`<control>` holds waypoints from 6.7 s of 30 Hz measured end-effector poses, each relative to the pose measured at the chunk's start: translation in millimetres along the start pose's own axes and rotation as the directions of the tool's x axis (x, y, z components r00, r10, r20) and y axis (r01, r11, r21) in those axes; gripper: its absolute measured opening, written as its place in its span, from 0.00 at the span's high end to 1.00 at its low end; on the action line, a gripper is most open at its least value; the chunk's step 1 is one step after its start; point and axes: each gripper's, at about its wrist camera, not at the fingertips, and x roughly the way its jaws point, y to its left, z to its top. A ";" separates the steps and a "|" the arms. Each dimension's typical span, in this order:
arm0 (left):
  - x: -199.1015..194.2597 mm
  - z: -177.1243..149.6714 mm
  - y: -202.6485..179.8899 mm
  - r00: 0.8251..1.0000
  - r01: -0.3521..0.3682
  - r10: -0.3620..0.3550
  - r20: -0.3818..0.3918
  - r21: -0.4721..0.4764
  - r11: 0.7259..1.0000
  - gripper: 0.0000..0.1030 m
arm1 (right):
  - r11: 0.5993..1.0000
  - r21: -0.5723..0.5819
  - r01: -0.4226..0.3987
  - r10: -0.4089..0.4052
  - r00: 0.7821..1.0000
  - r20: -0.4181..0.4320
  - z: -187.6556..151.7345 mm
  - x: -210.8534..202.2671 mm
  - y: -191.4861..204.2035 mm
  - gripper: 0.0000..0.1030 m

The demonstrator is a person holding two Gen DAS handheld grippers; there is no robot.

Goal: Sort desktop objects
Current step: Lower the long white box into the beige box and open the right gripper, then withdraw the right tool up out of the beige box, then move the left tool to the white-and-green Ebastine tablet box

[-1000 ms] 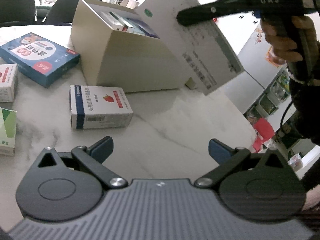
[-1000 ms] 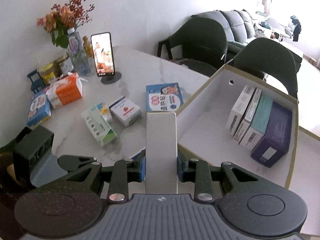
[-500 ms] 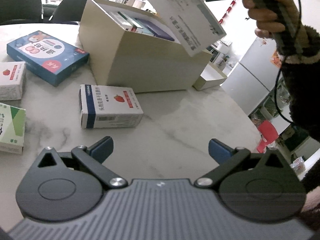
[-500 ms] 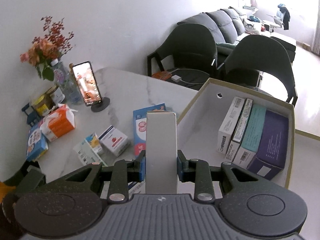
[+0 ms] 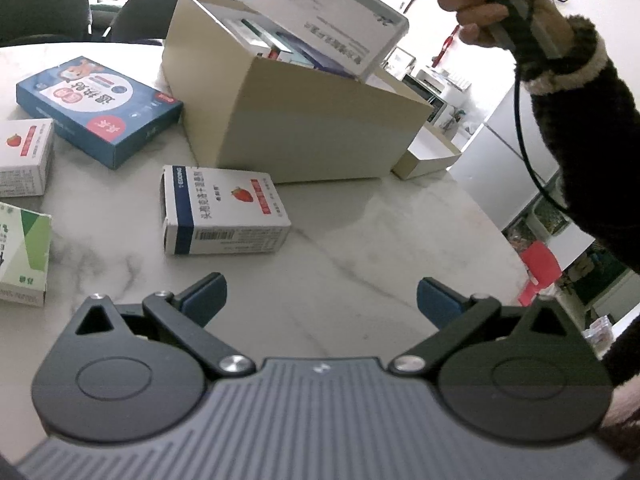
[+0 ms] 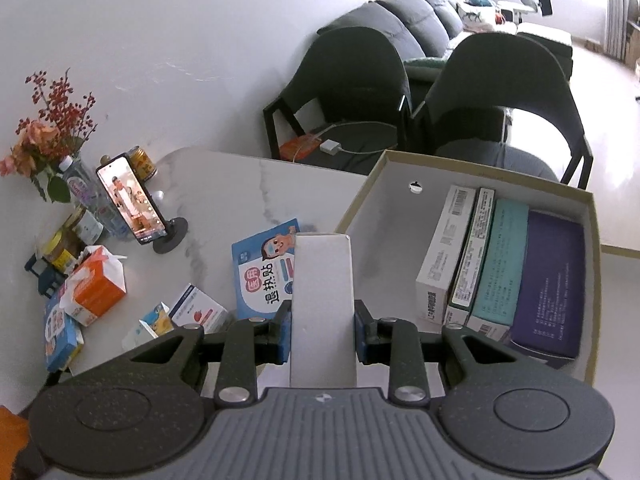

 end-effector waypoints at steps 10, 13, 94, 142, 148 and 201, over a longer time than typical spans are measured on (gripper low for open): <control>2.4 0.4 0.4 1.000 -0.012 0.012 -0.013 -0.003 1.000 0.00 | 0.997 0.044 0.066 -0.067 0.998 0.006 14.7 16.2 -15.8 0.69; 3.1 1.1 -0.7 1.000 -0.017 0.017 -0.015 0.001 1.000 0.00 | 0.992 0.044 0.121 -0.121 0.993 -0.003 16.4 29.6 -18.2 0.69; -12.7 0.0 1.0 0.998 -0.057 0.057 0.003 -0.023 0.998 0.00 | 0.922 -0.005 0.386 -0.378 0.907 0.186 27.8 96.0 -38.1 0.62; -66.2 6.6 61.0 0.859 -0.499 0.511 0.032 -0.172 0.849 0.00 | 0.980 0.081 0.184 -0.201 0.914 0.352 -118.3 -19.2 17.5 0.27; -66.8 13.8 63.9 0.848 -0.515 0.528 0.040 -0.171 0.840 0.00 | 0.981 0.114 0.158 -0.189 0.915 0.356 -131.6 -21.4 16.2 0.27; -24.0 43.4 100.2 0.831 -0.340 0.527 -0.179 0.586 0.735 0.00 | 0.975 0.201 0.092 -0.168 0.901 0.400 -172.8 -45.9 19.1 0.25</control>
